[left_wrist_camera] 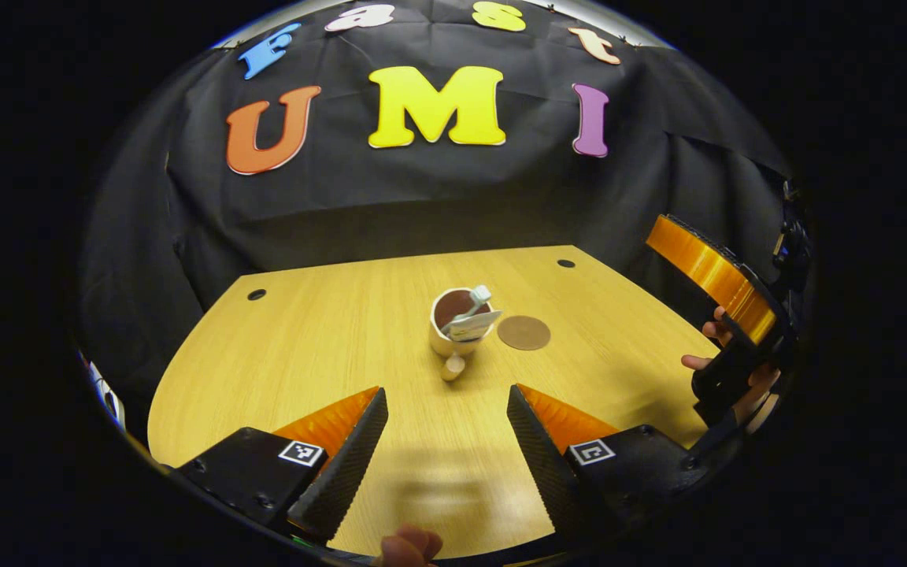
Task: Put the toothbrush and toothpaste on the desktop into the cup, then pick up the cup and place it on the coaster on the desktop.
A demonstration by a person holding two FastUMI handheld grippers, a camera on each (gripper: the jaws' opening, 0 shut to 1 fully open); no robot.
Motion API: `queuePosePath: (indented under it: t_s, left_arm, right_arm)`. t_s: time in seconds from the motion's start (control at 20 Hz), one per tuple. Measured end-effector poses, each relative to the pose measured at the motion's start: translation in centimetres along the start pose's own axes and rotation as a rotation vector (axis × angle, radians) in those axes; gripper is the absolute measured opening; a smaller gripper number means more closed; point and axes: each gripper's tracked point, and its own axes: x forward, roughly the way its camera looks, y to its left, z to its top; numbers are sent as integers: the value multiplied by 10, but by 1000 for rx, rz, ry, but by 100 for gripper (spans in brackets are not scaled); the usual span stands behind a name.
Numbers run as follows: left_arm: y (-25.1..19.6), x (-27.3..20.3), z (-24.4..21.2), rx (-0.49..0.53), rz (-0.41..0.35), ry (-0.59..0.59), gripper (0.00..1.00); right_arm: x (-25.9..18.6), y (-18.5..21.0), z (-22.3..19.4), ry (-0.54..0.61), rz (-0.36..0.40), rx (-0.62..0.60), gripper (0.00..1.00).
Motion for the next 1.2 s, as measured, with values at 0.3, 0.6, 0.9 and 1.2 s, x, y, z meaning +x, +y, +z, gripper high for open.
queuePosePath:
  t_s: [0.3, 0.6, 0.9, 1.2]
  left_arm:
    - [-15, 42, 2, 54, -61, 212, 97]
    - [13, 98, -10, 106, -38, 366, 98]
    - [21, 133, -18, 133, -50, 429, 98]
    - [15, 154, -15, 138, -46, 455, 100]
  right_arm:
    - [-44, -69, 9, -30, -139, 35, 95]
    - [-73, -120, 16, -57, -286, 78, 95]
    - [-82, -125, 7, -38, -337, 58, 91]
    - [-86, -124, -5, -6, -362, 76, 95]
